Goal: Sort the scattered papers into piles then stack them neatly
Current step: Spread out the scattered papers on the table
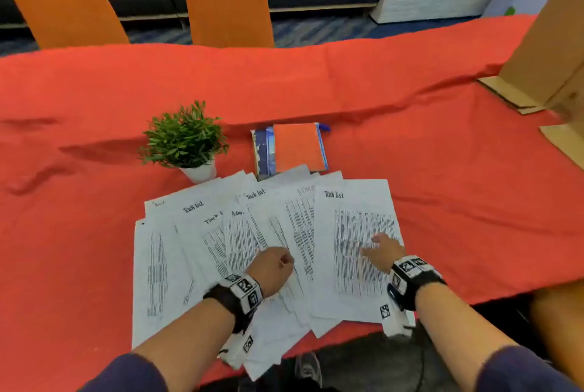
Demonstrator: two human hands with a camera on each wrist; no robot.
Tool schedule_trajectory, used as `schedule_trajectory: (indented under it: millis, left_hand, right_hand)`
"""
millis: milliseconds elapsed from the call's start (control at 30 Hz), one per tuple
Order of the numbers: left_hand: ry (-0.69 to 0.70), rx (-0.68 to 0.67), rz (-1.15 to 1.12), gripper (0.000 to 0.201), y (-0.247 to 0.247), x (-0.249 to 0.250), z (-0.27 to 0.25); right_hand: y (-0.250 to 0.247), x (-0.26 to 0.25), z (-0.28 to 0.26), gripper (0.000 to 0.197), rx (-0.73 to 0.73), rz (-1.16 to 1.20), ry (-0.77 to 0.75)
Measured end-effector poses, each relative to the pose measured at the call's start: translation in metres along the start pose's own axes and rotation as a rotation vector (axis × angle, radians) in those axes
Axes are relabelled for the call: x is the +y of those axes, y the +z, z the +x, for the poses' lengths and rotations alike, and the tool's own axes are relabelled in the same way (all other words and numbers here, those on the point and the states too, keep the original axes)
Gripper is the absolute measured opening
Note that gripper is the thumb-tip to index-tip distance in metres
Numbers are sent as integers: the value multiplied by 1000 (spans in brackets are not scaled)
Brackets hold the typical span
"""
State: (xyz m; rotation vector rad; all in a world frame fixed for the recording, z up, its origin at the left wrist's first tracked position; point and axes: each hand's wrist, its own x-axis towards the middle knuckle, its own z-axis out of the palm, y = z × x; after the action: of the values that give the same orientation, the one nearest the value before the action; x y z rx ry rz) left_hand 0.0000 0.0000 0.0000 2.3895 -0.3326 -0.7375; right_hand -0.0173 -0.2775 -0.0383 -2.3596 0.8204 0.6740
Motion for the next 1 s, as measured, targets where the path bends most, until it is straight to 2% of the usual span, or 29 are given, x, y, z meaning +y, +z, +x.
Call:
schedule_trajectory:
  millis: [67, 133, 233, 333, 433, 500, 633, 700, 800, 867, 933, 1000]
  left_hand:
    - [-22, -2, -35, 24, 18, 2, 12]
    - [-77, -15, -97, 29, 35, 8, 21]
    - [-173, -14, -244, 47, 55, 13, 34]
    - [-259, -2, -386, 56, 62, 17, 46]
    - [-358, -26, -513, 55, 66, 23, 52]
    - [-357, -35, -455, 51, 68, 27, 55]
    - [-277, -41, -345, 33, 67, 37, 58]
    - [-234, -32, -285, 34, 63, 40, 56]
    - [-226, 65, -274, 44, 44, 38, 48]
    - [-234, 155, -298, 45, 23, 27, 37]
    - [-249, 250, -318, 44, -4, 7, 20]
    - [-245, 345, -375, 30, -26, -22, 4]
  right_hand:
    - [0, 4, 1, 67, 66, -96, 134]
    - [0, 9, 1, 76, 100, -61, 235]
    - [6, 20, 5, 89, 102, 36, 275]
    - [8, 27, 10, 79, 121, 36, 253]
    - [7, 27, 8, 54, 86, 118, 187]
    - [6, 26, 5, 45, 21, 143, 152]
    - [16, 26, 0, 43, -28, 311, 122]
    - [19, 25, -2, 33, -65, 379, 100]
    - [17, 26, 3, 20, -18, 432, 36]
    - [14, 27, 9, 19, 49, 463, 24]
    - [9, 27, 15, 27, 122, 378, 31]
    - [6, 21, 18, 44, 172, 227, 56]
